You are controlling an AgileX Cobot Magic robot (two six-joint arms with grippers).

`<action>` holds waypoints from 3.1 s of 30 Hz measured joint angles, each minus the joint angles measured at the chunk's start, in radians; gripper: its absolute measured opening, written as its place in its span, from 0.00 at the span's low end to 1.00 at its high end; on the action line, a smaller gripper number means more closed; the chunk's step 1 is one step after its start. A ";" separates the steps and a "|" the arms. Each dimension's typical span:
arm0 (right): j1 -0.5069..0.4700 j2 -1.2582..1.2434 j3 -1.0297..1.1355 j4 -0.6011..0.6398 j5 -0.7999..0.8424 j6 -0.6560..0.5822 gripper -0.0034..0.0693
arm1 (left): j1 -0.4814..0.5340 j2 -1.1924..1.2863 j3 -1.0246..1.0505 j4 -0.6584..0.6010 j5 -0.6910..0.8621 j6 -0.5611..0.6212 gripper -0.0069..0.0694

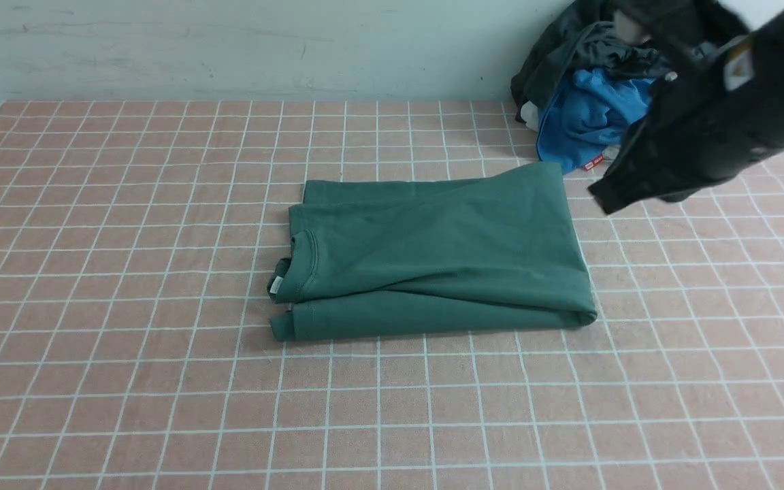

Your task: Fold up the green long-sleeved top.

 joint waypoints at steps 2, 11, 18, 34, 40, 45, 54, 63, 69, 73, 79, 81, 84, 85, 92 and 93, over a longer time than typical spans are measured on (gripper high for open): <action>0.000 -0.090 0.081 0.020 -0.068 0.000 0.03 | 0.000 0.000 0.000 0.000 0.000 0.000 0.09; 0.000 -0.601 0.784 0.070 -0.619 -0.002 0.03 | 0.000 0.000 0.000 0.001 0.000 0.000 0.09; 0.000 -0.788 1.171 0.071 -1.084 -0.002 0.03 | 0.000 0.000 0.000 0.001 0.000 0.000 0.09; -0.073 -1.010 1.362 0.182 -1.011 -0.016 0.03 | 0.000 0.000 0.000 0.001 0.002 0.000 0.09; -0.306 -1.345 1.362 0.175 -0.726 -0.021 0.03 | 0.000 0.000 0.000 0.001 0.003 0.000 0.09; -0.421 -1.364 1.361 0.147 -0.632 -0.021 0.03 | 0.000 0.000 0.000 0.001 0.007 0.000 0.09; -0.447 -1.364 1.361 0.118 -0.623 -0.021 0.03 | 0.000 0.000 0.000 0.001 0.015 0.000 0.09; -0.447 -1.364 1.361 0.118 -0.623 -0.021 0.03 | 0.000 0.000 0.000 0.001 0.022 0.000 0.09; -0.447 -1.364 1.361 0.117 -0.623 -0.021 0.03 | 0.000 0.000 0.000 0.001 0.022 0.000 0.09; -0.447 -1.364 1.361 0.117 -0.623 -0.021 0.03 | 0.000 -0.004 0.015 0.002 0.007 0.000 0.09; -0.447 -1.364 1.361 0.117 -0.622 -0.021 0.03 | 0.028 -0.111 0.182 0.036 -0.042 -0.016 0.09; -0.448 -1.364 1.361 0.117 -0.622 -0.021 0.03 | 0.055 -0.181 0.268 0.043 -0.066 -0.050 0.09; -0.448 -1.364 1.361 0.117 -0.622 -0.021 0.03 | 0.097 -0.286 0.395 0.047 -0.119 -0.116 0.09; -0.448 -1.364 1.361 0.117 -0.622 -0.021 0.03 | 0.111 -0.314 0.430 0.047 -0.138 -0.124 0.09; -0.448 -1.364 1.361 0.117 -0.621 -0.021 0.03 | 0.188 -0.361 0.528 -0.109 -0.110 -0.063 0.09; -0.448 -1.364 1.361 0.117 -0.621 -0.021 0.03 | 0.188 -0.361 0.528 -0.133 -0.094 -0.036 0.09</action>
